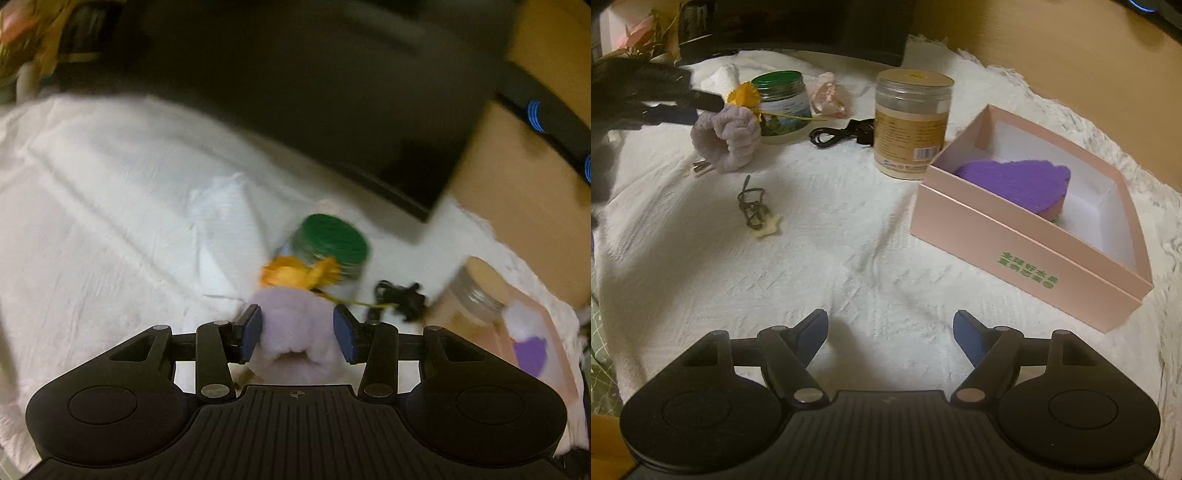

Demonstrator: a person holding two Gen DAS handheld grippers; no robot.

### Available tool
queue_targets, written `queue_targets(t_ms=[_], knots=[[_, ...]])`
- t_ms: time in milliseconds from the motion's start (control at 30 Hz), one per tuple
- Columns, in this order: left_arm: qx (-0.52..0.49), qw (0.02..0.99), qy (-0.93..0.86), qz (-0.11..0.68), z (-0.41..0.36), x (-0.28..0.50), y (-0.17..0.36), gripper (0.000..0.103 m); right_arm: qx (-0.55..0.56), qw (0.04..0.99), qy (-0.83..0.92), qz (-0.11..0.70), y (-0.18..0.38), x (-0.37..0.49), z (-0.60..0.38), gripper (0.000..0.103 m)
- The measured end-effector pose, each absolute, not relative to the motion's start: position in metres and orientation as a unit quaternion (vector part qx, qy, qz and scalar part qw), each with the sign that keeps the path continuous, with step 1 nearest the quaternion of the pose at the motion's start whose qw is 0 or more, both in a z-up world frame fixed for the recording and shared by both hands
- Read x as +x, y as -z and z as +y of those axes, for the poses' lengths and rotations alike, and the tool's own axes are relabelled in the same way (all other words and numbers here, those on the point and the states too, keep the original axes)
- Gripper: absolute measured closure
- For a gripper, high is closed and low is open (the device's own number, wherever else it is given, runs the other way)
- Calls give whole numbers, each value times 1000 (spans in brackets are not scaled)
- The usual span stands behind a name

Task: Organize soft objects
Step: 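Move the left tool to the lavender fuzzy scrunchie and grasp it, then grasp the keychain with star charm in the right tool while left holds scrunchie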

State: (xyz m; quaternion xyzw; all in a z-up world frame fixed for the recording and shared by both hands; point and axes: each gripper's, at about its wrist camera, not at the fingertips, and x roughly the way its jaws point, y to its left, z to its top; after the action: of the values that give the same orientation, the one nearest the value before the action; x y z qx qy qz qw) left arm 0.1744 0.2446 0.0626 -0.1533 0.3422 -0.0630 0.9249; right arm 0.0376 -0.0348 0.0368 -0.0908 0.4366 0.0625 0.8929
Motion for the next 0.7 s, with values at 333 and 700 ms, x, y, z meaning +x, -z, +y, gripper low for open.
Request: queue_targets(t_ms=[333,700], knots=[[-95,914,77,386,247,198,-46,50,-106,900,-117,407,-49,57,-9,27],[-140,897,127,400,259,198,-39,54,-140,887,-192,396,-34,113,55,27]])
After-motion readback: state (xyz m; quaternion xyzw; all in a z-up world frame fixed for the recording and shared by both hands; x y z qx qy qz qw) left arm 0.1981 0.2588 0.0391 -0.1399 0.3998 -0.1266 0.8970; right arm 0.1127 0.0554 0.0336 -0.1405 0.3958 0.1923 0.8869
